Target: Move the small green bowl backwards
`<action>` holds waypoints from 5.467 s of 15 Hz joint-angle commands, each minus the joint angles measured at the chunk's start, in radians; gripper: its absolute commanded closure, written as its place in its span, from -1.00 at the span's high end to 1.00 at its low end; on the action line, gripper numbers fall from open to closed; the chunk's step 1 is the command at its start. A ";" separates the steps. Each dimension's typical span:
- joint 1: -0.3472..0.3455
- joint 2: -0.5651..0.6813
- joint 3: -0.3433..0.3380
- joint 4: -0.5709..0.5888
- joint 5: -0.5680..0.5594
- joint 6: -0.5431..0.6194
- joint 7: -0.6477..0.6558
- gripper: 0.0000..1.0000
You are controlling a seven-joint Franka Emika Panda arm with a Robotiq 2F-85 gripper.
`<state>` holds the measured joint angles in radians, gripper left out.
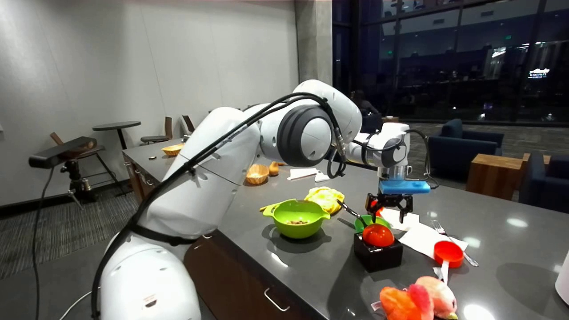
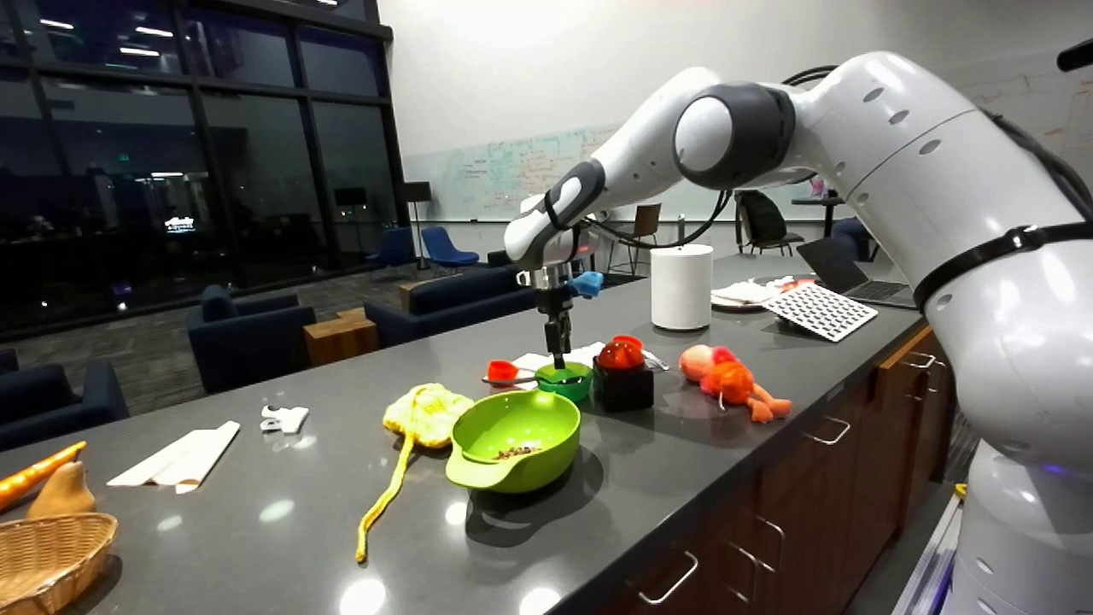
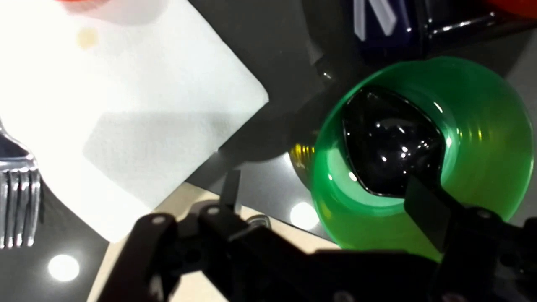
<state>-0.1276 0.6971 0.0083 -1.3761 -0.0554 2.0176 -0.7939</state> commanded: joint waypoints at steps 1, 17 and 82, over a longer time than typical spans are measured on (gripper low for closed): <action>-0.015 0.047 0.016 0.087 0.003 -0.056 0.000 1.00; -0.015 0.085 0.032 0.189 0.057 -0.161 0.051 1.00; -0.070 -0.343 0.009 -0.270 0.207 -0.213 0.281 -0.98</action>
<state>-0.2040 0.4883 0.0247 -1.4520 0.1108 1.7227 -0.5791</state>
